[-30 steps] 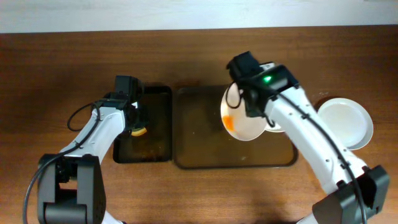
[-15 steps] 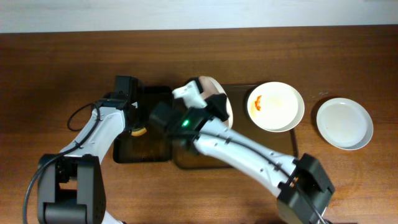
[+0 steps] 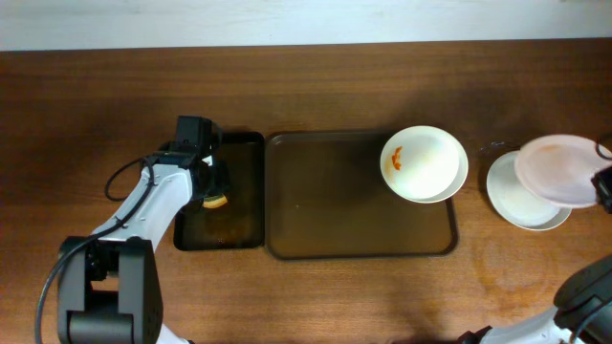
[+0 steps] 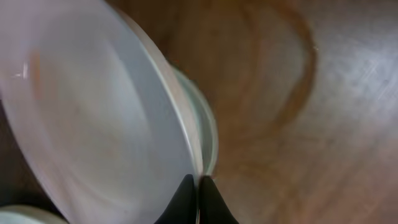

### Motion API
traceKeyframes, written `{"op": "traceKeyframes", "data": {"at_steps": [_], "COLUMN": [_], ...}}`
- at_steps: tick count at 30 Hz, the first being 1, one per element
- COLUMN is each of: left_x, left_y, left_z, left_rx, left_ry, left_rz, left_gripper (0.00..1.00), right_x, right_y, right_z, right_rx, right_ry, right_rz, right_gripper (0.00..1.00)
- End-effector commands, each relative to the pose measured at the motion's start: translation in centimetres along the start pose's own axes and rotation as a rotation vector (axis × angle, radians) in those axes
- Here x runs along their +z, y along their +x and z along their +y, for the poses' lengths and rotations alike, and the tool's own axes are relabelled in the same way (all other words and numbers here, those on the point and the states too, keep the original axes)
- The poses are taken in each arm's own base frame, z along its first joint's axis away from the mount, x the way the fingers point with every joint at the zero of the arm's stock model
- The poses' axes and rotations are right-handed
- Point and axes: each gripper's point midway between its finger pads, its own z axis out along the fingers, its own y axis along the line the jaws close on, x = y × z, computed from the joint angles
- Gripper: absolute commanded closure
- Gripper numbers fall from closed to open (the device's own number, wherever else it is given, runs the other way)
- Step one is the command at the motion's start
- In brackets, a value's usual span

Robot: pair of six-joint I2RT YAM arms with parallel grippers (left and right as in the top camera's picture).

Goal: Clean dirty plates on tray and stack at the side
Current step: 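Lift the plate with the right gripper and stack it on the side plate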

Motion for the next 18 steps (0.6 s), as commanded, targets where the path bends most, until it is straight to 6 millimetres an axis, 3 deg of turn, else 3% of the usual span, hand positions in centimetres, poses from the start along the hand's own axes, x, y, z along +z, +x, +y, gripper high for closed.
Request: {"op": "traceKeyframes", "data": {"at_steps": [1, 4, 5, 6, 7, 8, 10, 12, 13, 15, 17, 18], "left_x": [-0.3, -0.3, -0.3, -0.3, -0.3, -0.3, -0.3, -0.3, -0.3, -0.3, -0.3, -0.3], "left_y": [-0.3, -0.3, -0.3, -0.3, -0.3, -0.3, -0.3, -0.3, -0.2, -0.2, -0.2, -0.2], "left_z": [-0.3, -0.2, -0.3, -0.3, -0.3, -0.3, -0.3, -0.2, -0.2, -0.2, -0.2, -0.2], "left_rx": [-0.001, -0.001, -0.001, -0.001, -0.001, -0.001, -0.001, -0.001, 0.0, 0.0, 0.0, 0.0], "left_ry": [0.017, 0.016, 0.017, 0.017, 0.017, 0.017, 0.017, 0.017, 0.016, 0.016, 0.016, 0.016], "left_rz": [-0.012, -0.011, -0.011, -0.011, -0.011, -0.011, -0.01, -0.009, -0.007, -0.006, -0.006, -0.007], "left_gripper": [0.97, 0.98, 0.98, 0.95, 0.9, 0.89, 0.89, 0.89, 0.89, 0.89, 0.88, 0.81], "right_x": [2.9, 4.7, 4.6, 4.4, 3.8, 3.1, 1.3, 0.7, 0.7, 1.0, 2.6, 3.9], "right_y": [1.9, 3.6, 4.0, 4.5, 5.1, 5.4, 6.8, 8.8, 10.0, 12.3, 12.9, 13.5], "right_z": [-0.2, 1.4, 2.5, 3.6, 4.9, 6.0, 9.3, 12.3, 13.7, 17.1, 18.1, 18.8], "right_rx": [-0.01, -0.067, -0.092, -0.158, -0.213, -0.285, -0.477, -0.589, -0.666, -0.882, -0.941, -0.96], "right_ry": [-0.022, -0.032, -0.047, -0.077, -0.098, -0.107, -0.131, -0.161, -0.175, -0.215, -0.152, -0.151], "right_rz": [0.034, 0.05, 0.053, 0.064, 0.08, 0.08, 0.079, 0.08, 0.078, 0.046, 0.024, 0.037], "right_gripper": [0.96, 0.95, 0.85, 0.53, 0.39, 0.35, 0.34, 0.25, 0.27, 0.41, 0.46, 0.46]}}
